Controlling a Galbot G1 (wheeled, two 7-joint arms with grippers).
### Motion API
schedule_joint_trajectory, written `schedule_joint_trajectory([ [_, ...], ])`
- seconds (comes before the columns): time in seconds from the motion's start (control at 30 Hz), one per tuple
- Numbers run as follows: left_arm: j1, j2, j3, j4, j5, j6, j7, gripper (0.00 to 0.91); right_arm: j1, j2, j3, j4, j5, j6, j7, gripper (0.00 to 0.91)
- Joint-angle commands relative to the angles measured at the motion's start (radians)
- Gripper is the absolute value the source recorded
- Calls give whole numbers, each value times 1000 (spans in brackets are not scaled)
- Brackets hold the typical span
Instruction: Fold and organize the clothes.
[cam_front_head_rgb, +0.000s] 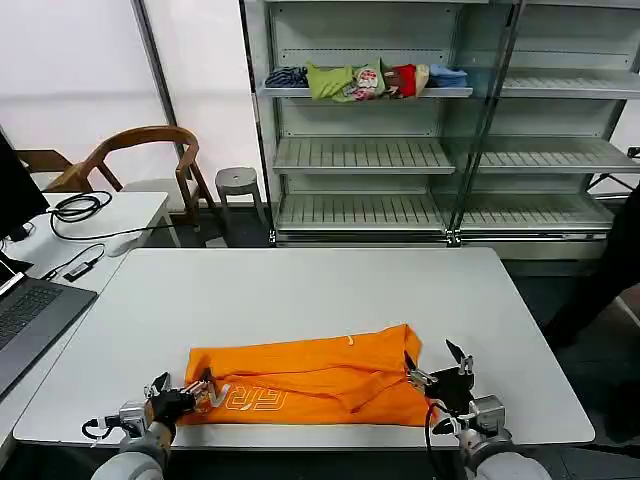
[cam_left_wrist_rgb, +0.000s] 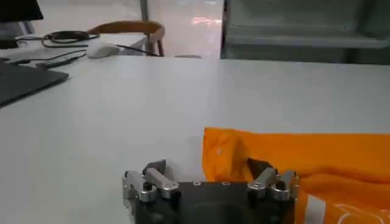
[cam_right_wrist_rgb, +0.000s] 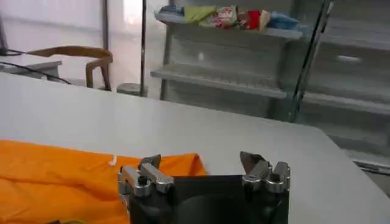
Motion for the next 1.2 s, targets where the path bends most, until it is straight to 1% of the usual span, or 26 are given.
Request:
schedule_joint_trajectory([
  [0.03,15,-9,13,1,0,3,-16,20,3,2,-4,-3,-6,2,-2,907],
  [0.23,29,-15,23,1,16,-1,4,30,6,2,-3,-4,-7,1,-1,907],
  [0.5,23,-25,43,-5,34,-2,7,20,3,5,-2,-9,-8,1,2,907],
  [0.8,1,-22,17,8,49,-5,28,20,6,7,-10,-15,-13,1,6,907],
  [1.0,-38,1,-29,35,50,-2,36,10,12,6,-12,-13,-18,0,8,907],
  [1.1,-67,25,-68,65,48,-1,36,10,14,3,-10,-12,-19,0,8,907],
  [1.2,-86,72,-122,98,50,-1,40,10,21,1,-10,-9,-19,0,8,907],
])
